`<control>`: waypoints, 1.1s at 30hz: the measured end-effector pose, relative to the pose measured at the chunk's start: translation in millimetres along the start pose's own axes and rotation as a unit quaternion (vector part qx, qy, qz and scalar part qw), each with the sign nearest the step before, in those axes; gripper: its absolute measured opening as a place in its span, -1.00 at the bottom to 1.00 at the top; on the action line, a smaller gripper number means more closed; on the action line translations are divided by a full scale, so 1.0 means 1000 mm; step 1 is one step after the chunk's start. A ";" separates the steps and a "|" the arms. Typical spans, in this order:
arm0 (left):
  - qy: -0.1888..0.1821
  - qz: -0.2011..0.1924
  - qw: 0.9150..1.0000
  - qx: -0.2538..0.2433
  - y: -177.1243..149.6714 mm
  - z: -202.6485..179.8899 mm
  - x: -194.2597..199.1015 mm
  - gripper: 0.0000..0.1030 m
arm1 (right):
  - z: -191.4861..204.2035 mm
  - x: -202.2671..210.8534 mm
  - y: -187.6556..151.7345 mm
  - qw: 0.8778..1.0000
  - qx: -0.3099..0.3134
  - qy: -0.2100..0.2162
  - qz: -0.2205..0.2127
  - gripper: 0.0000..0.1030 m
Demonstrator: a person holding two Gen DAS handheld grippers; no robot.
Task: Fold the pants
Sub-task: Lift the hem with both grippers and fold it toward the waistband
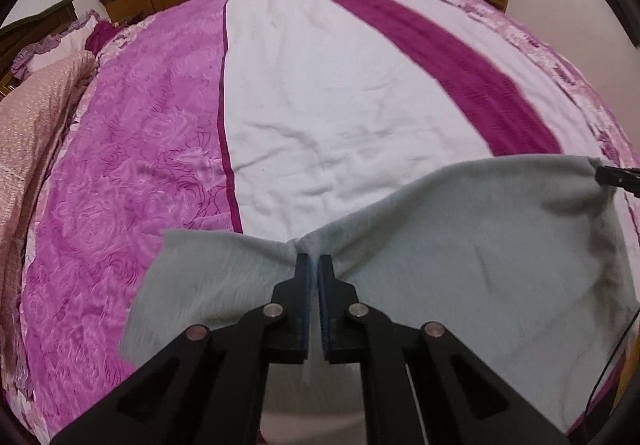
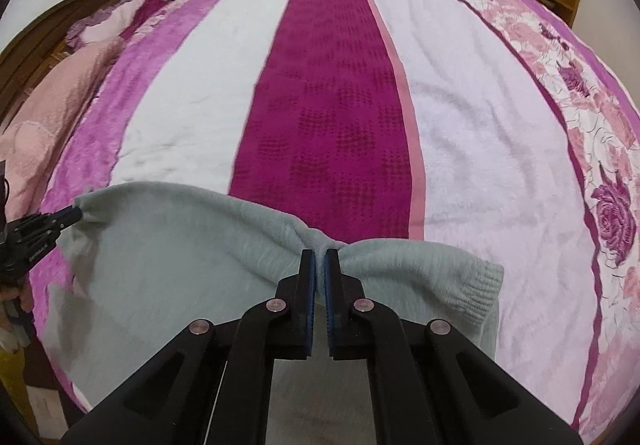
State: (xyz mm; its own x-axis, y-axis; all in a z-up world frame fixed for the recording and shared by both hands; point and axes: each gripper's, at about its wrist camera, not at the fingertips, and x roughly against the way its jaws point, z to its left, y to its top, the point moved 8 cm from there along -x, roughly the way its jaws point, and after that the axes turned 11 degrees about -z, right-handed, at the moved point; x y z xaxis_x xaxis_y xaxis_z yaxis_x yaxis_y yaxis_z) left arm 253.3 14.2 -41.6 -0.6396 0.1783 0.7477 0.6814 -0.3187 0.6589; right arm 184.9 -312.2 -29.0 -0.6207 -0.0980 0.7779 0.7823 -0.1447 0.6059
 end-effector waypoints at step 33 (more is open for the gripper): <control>-0.005 -0.034 0.998 0.044 -0.134 -0.028 0.135 -0.93 | 0.035 0.116 -0.124 0.998 0.068 0.000 -0.020 -1.00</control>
State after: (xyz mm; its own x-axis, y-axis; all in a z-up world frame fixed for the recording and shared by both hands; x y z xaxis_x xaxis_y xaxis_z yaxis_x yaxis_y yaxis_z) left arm 65.4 54.9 -30.9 -0.6828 0.2059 0.7010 0.6651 -0.2220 0.7130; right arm 17.8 -270.8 -7.7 -0.6515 -0.0949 0.7526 0.7569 -0.0145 0.6534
